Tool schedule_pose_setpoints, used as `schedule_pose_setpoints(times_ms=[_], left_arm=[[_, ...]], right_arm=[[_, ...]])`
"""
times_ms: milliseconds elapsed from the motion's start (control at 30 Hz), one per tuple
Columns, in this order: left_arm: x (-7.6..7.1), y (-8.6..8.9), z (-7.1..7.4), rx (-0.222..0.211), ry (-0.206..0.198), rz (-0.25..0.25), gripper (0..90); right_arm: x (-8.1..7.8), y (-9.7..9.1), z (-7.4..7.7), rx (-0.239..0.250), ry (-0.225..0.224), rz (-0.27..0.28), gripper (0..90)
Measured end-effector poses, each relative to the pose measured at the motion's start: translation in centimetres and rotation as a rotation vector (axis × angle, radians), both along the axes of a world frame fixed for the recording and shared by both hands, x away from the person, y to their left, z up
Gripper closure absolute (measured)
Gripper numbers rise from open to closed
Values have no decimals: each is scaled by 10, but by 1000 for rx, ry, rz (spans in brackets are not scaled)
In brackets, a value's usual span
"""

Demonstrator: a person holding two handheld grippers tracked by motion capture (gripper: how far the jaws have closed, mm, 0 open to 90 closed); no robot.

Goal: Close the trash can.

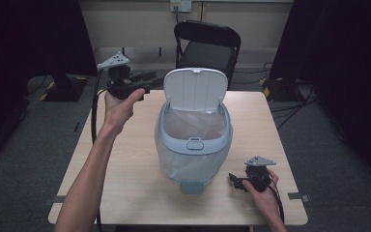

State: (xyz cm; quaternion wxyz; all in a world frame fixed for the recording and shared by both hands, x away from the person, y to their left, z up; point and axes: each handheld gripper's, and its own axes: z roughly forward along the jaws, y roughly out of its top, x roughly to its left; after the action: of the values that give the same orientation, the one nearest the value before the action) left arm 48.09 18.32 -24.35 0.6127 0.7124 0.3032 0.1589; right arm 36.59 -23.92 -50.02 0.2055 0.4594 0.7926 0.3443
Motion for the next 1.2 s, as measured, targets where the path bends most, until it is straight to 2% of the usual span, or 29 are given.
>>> schedule_pose_setpoints(times_ms=[100, 233, 467, 533, 633, 700, 767, 867, 1200], left_arm=[[8, -2, -2, -29, -2, -15, 494], [16, -5, -8, -83, 32, -37, 443], [13, 0, -12, -100, 37, -111, 402], [14, 1, -13, -98, 35, -98, 386], [15, -1, -13, -106, 38, -117, 406], [14, -2, -14, -97, 40, -163, 421], [10, -3, -15, -61, 28, -210, 419], [4, -8, -17, 1, 17, -236, 400], [-21, -34, -24, 83, 20, -294, 368]], right_arm=[[0, 0, 0, 0, 0, 0, 129], [0, 0, 0, 0, 0, 0, 130], [0, 0, 0, 0, 0, 0, 129], [0, 0, 0, 0, 0, 1, 129], [0, 0, 0, -1, 0, 0, 129], [0, 0, 0, 0, 0, 0, 129], [0, 0, 0, 0, 1, 0, 128], [0, 0, 0, -1, 1, 1, 128], [0, 0, 0, -2, 1, 1, 127]])
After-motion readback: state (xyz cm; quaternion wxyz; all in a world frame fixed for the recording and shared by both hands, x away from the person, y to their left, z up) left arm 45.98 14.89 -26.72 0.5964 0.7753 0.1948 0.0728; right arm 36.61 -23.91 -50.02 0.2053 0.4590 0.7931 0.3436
